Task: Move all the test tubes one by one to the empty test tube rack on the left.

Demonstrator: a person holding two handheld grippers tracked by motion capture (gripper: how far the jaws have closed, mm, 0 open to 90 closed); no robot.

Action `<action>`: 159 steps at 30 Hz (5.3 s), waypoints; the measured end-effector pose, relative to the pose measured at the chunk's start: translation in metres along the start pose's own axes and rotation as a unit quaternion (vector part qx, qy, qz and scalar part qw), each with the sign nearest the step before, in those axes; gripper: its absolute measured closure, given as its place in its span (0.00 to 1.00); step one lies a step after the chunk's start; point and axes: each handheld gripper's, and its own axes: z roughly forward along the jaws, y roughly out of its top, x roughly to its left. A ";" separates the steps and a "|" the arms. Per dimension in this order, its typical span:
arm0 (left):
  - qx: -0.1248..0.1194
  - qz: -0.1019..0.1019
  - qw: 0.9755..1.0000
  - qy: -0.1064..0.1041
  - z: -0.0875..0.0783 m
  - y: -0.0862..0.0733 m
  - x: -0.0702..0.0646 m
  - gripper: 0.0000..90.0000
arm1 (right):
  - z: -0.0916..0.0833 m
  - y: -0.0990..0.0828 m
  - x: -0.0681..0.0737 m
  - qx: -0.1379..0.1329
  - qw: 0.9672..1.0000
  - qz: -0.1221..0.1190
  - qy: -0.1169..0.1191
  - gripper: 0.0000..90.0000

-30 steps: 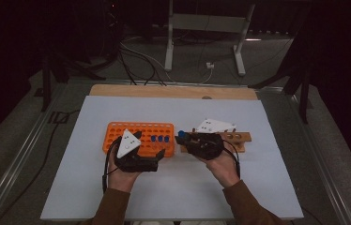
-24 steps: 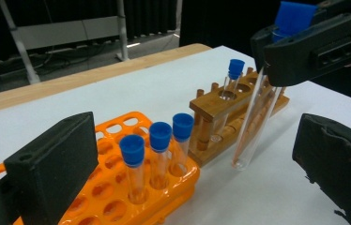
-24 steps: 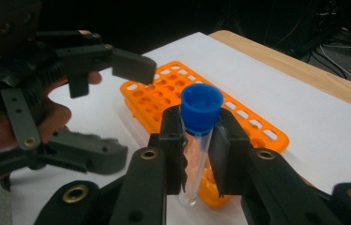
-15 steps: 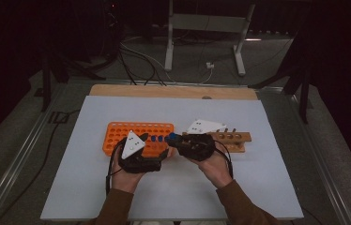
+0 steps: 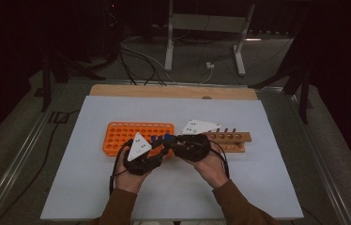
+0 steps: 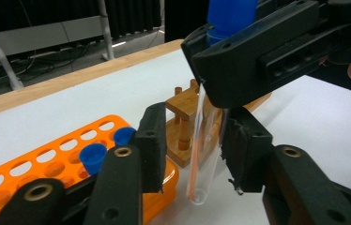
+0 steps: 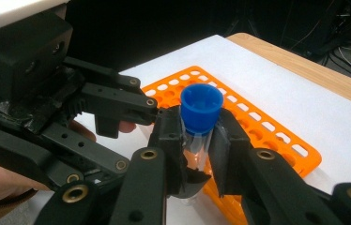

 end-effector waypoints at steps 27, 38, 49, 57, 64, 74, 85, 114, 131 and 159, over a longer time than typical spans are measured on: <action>-0.017 -0.003 1.000 0.003 -0.003 0.001 0.006 0.87 | -0.004 -0.002 -0.006 -0.007 1.000 0.011 0.010 0.53; -0.028 -0.016 0.999 0.019 -0.011 0.001 0.016 0.86 | -0.010 -0.009 -0.011 -0.007 1.000 0.015 -0.025 0.13; -0.034 -0.022 0.999 0.036 -0.019 -0.001 0.028 0.86 | -0.027 -0.029 -0.025 -0.008 0.998 0.012 -0.055 0.00; -0.034 -0.029 0.997 0.055 -0.019 -0.004 0.037 0.86 | -0.040 -0.036 -0.030 -0.015 0.997 0.012 -0.068 0.00; -0.030 -0.033 0.996 0.072 -0.017 -0.007 0.044 0.86 | -0.048 -0.045 -0.033 -0.020 0.997 0.020 -0.072 0.00; -0.020 -0.038 0.996 0.080 -0.006 -0.016 0.048 0.86 | -0.061 -0.050 -0.042 -0.028 0.996 0.030 -0.079 0.00; -0.009 -0.052 0.994 0.094 0.007 -0.025 0.054 0.86 | -0.071 -0.053 -0.049 -0.036 0.995 0.038 -0.085 0.00; 0.092 -0.030 0.991 0.091 0.029 -0.050 0.055 0.87 | -0.066 -0.057 -0.046 -0.028 0.997 0.031 -0.072 0.00; 0.093 -0.021 0.991 0.089 0.027 -0.053 0.053 0.87 | -0.063 -0.058 -0.047 -0.024 0.997 0.031 -0.070 0.00; 0.056 -0.062 0.993 0.078 0.002 -0.045 0.059 0.51 | -0.063 -0.059 -0.049 -0.027 0.997 0.035 -0.071 0.00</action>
